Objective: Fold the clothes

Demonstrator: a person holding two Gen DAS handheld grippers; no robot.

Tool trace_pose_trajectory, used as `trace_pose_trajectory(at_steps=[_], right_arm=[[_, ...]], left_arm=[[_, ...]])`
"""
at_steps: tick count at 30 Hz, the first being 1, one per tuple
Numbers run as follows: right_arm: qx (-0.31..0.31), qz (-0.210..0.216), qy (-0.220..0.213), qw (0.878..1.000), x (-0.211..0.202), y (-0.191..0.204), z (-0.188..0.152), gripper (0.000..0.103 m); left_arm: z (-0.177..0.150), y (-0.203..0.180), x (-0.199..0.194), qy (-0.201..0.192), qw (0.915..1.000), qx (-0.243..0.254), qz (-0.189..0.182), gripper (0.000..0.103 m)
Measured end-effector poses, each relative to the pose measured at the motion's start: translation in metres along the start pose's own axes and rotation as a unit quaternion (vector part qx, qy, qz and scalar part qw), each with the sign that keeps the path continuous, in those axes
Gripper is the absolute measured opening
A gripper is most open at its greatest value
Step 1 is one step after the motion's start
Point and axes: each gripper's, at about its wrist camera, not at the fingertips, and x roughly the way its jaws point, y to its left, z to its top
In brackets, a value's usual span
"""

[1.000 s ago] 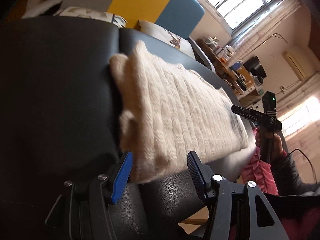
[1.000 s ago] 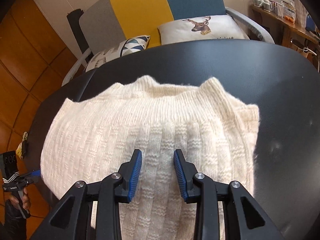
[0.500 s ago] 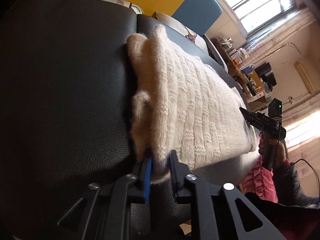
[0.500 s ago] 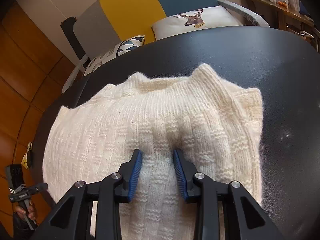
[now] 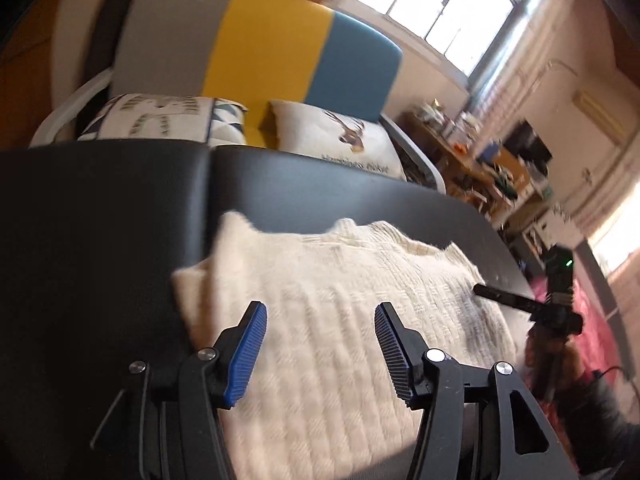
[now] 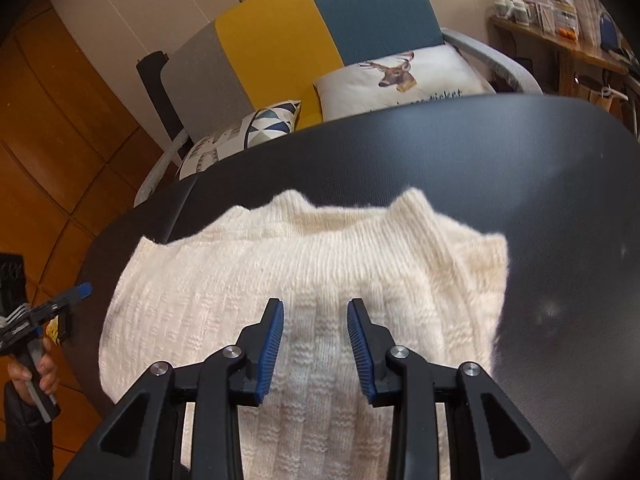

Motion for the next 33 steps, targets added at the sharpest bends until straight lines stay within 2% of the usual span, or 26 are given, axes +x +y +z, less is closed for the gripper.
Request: trace_pose_trajectory(at_steps=[3, 6, 9, 13, 15, 20, 23, 26, 28, 33], right_arm=[[-0.023, -0.018, 0.009, 1.0, 0.006, 0.001, 0.011, 0.033], [-0.039, -0.059, 0.027, 0.997, 0.022, -0.003, 0.018, 0.033], [-0.042, -0.116, 0.078, 0.989, 0.05, -0.017, 0.014, 0.033], [-0.02, -0.094, 0.06, 0.994, 0.051, -0.03, 0.008, 0.033], [-0.016, -0.09, 0.059, 0.994, 0.051, -0.031, 0.008, 0.033], [0.005, -0.072, 0.051, 0.996, 0.046, -0.038, 0.009, 0.034], [0.021, -0.065, 0.023, 0.997, 0.03, -0.035, 0.011, 0.035], [0.015, -0.052, -0.003, 0.999, 0.013, -0.02, 0.01, 0.035], [0.002, -0.042, -0.002, 0.999, 0.008, -0.007, 0.004, 0.035], [-0.028, -0.041, 0.013, 0.999, 0.002, 0.018, -0.02, 0.035]], left_arm=[[0.014, -0.003, 0.034, 0.026, 0.9993, 0.014, 0.021, 0.057], [0.029, -0.006, 0.068, 0.053, 0.9974, 0.027, 0.042, 0.057], [0.025, 0.015, 0.1, 0.089, 0.9919, 0.004, 0.09, 0.055], [0.015, 0.026, 0.106, 0.078, 0.9929, -0.01, 0.089, 0.055], [0.017, 0.028, 0.102, 0.077, 0.9935, -0.026, 0.08, 0.055], [0.021, 0.052, 0.066, 0.038, 0.9937, -0.106, 0.005, 0.055], [0.022, 0.072, 0.033, 0.001, 0.9893, -0.146, -0.004, 0.058], [0.014, 0.097, 0.01, -0.012, 0.9844, -0.175, -0.005, 0.061], [0.006, 0.109, 0.004, -0.004, 0.9821, -0.188, -0.011, 0.062], [-0.005, 0.115, 0.016, 0.031, 0.9788, -0.198, -0.042, 0.065]])
